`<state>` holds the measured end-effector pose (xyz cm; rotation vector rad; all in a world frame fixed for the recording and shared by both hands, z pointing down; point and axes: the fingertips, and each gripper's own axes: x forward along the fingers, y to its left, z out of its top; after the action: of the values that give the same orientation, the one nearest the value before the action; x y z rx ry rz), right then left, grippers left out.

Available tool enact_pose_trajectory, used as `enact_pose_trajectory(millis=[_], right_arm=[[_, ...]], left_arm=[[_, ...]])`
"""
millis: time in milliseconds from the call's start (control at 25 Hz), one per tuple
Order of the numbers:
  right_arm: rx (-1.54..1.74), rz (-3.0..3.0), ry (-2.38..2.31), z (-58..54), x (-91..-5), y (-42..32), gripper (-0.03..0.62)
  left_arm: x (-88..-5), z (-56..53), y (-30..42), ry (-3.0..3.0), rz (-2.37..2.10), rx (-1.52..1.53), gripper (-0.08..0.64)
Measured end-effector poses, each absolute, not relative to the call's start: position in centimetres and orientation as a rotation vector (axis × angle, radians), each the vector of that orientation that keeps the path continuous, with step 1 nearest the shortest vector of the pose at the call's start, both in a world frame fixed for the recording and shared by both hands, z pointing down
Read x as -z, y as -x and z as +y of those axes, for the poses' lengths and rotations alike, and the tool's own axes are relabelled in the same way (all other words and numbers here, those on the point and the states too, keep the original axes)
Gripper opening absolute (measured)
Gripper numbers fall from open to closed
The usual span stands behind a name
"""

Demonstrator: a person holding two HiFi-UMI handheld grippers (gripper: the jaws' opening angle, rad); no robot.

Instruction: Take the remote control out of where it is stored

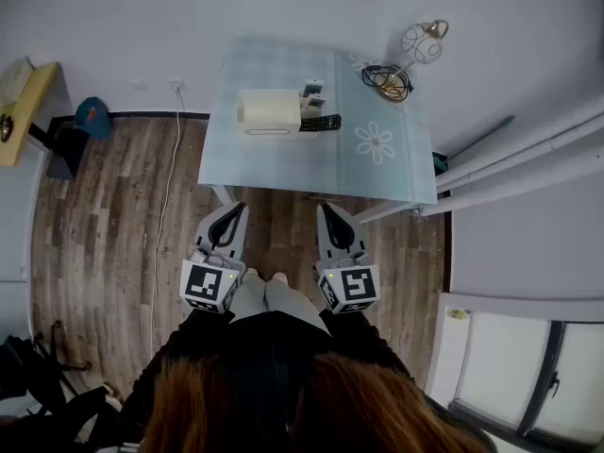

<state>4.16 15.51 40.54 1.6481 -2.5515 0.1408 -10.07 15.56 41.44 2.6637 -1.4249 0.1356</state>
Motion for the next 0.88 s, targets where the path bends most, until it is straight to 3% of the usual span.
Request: enact_pose_trajectory(millis=[880], right_arm=[[-0.102, -2.615, -1.598, 13.4, -40.1, -6.0, 0.014]], left_arm=[[-41.6, 13.3, 7.2, -2.673, -1.448, -0.134, 0.006]])
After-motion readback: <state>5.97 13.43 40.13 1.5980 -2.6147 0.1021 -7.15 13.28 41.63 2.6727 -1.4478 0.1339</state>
